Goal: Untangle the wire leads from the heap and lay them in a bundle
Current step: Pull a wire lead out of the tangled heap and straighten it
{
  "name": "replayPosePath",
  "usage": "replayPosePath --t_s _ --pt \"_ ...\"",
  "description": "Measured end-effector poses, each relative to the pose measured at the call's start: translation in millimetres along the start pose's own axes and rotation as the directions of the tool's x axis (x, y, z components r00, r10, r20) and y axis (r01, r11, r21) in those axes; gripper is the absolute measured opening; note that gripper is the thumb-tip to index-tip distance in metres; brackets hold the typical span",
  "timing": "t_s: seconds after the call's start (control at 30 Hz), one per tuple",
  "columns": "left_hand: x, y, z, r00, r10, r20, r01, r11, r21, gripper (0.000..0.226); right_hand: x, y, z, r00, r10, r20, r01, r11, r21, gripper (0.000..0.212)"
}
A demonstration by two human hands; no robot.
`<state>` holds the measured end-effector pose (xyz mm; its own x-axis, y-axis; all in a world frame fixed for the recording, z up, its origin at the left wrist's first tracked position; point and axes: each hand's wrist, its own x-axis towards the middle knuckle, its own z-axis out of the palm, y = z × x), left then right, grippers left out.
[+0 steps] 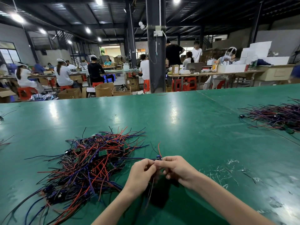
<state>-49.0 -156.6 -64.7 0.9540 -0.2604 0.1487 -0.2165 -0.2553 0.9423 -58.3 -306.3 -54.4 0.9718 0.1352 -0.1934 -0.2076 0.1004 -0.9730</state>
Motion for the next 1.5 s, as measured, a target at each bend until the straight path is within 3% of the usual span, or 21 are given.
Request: replayPosePath --t_s 0.27,0.4,0.63,1.1,1.3,1.5 --pt "-2.9 9.2 2.2 0.961 -0.201 0.189 0.262 0.879 -0.399 0.013 4.5 4.2 -1.9 0.997 -0.034 -0.065 0.044 0.986 0.162 0.010" --pt "-6.6 9.6 4.5 0.943 -0.223 0.247 0.314 0.839 -0.445 0.013 6.8 4.9 -4.8 0.993 -0.065 -0.100 0.087 0.968 0.237 0.014" --pt "-6.8 11.6 7.6 0.963 -0.171 0.210 0.247 0.875 -0.417 0.011 10.6 4.6 -6.5 0.985 -0.110 -0.129 0.147 0.935 0.322 0.011" --pt "4.8 6.0 19.6 0.969 -0.184 0.166 0.240 0.857 -0.455 0.013 30.2 6.1 -22.3 0.921 -0.278 -0.273 0.283 0.959 -0.020 0.015" --pt "12.9 2.7 22.5 0.964 -0.199 0.174 0.263 0.788 -0.556 0.015 46.0 3.0 -29.3 0.929 -0.267 -0.257 0.272 0.962 -0.020 0.016" --pt "13.3 1.9 22.9 0.964 -0.189 0.189 0.264 0.790 -0.554 0.015 49.4 3.4 -31.3 0.930 -0.257 -0.263 0.267 0.964 0.001 0.013"
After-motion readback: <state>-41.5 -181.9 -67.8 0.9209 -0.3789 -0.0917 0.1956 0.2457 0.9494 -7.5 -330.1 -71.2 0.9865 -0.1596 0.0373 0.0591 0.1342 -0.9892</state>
